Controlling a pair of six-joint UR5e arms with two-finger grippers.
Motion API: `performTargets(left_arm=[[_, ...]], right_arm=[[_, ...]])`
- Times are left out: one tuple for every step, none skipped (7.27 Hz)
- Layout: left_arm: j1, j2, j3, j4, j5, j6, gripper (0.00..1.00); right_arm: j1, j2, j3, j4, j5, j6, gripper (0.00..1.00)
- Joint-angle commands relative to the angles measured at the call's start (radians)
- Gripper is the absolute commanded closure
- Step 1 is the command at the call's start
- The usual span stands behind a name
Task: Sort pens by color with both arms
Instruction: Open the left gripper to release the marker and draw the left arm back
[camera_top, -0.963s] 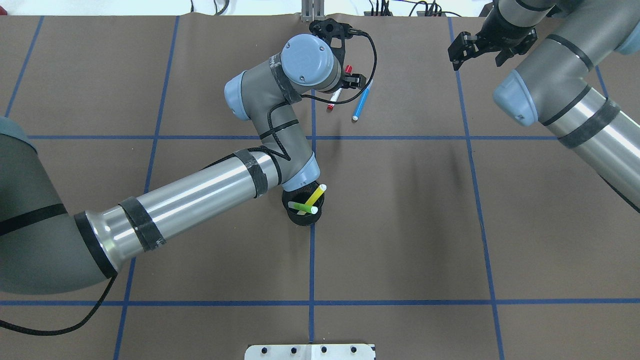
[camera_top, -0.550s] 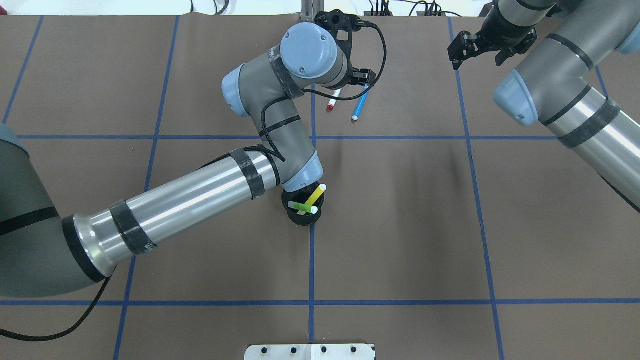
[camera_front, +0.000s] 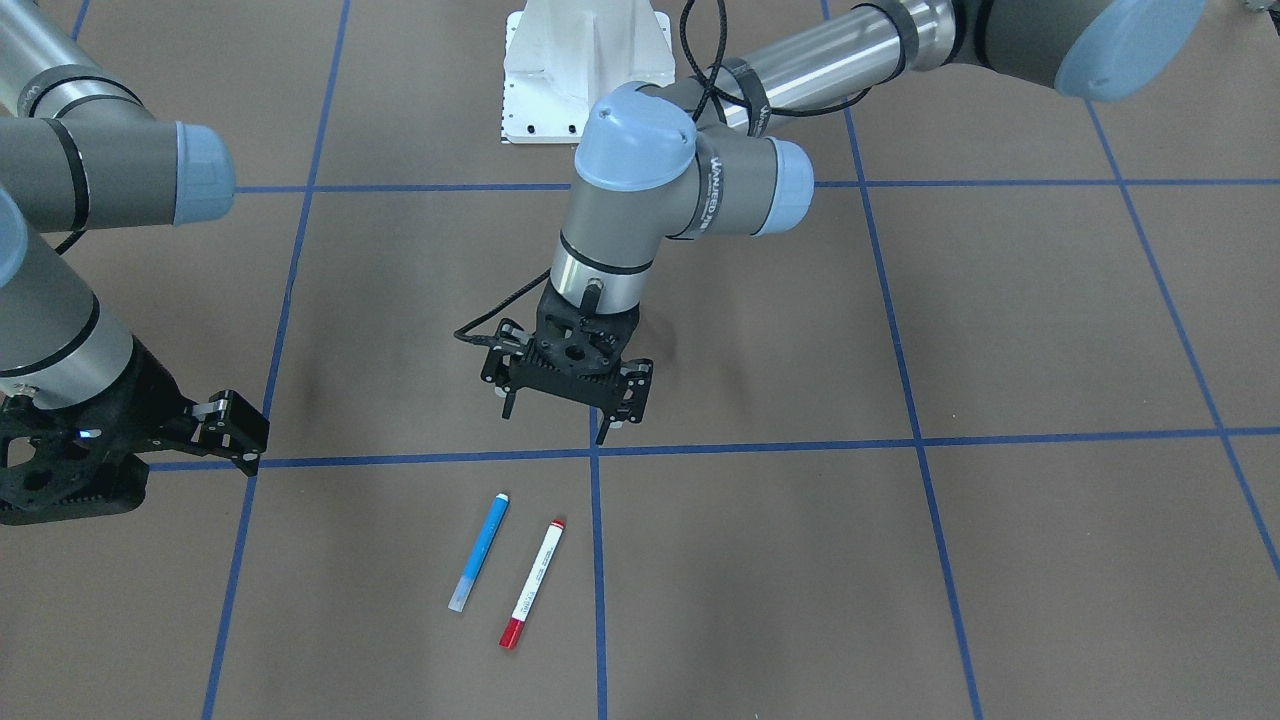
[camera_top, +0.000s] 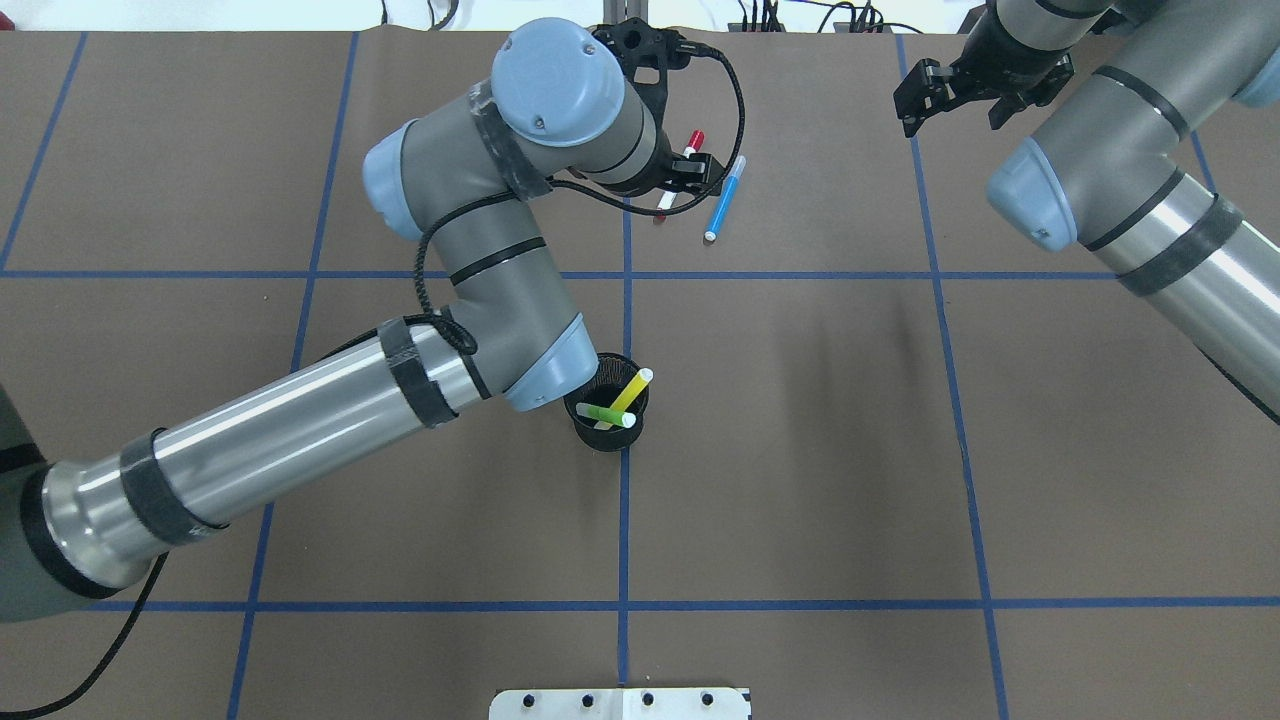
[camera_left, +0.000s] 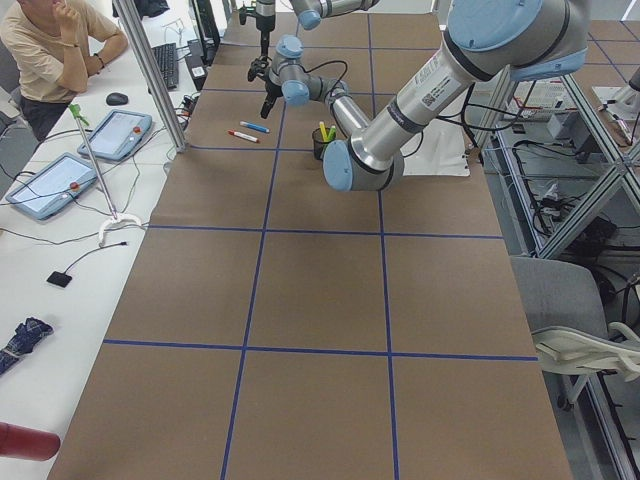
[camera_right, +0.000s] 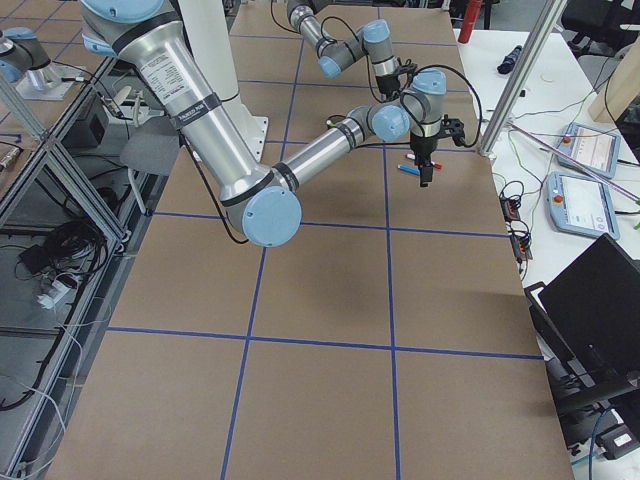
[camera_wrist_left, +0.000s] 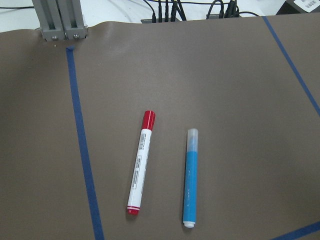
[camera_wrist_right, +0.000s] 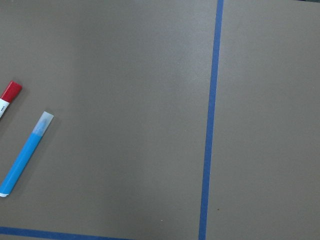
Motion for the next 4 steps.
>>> performTargets(left_arm=[[-0.001,0.140,-0.298,0.214,-0.051,0.001,0.01],[-0.005,0.187,-0.388,0.279,-0.099,0.001,0.01],[-0.005,0.251,-0.462,0.301,-0.104,0.001,0.01],[-0.005,0.330,-0.531,0.301,-0.122,0.003,0.01]], right_arm=[[0.000,0.000,0.022,0.000,0.001,0.005,0.00],[-0.003,0.001,0.039,-0.001,0.001,0.018,0.00],[-0.014,0.003,0.059,0.000,-0.001,0.044,0.00],[-0.040,0.001,0.091,0.000,-0.004,0.091,0.00]])
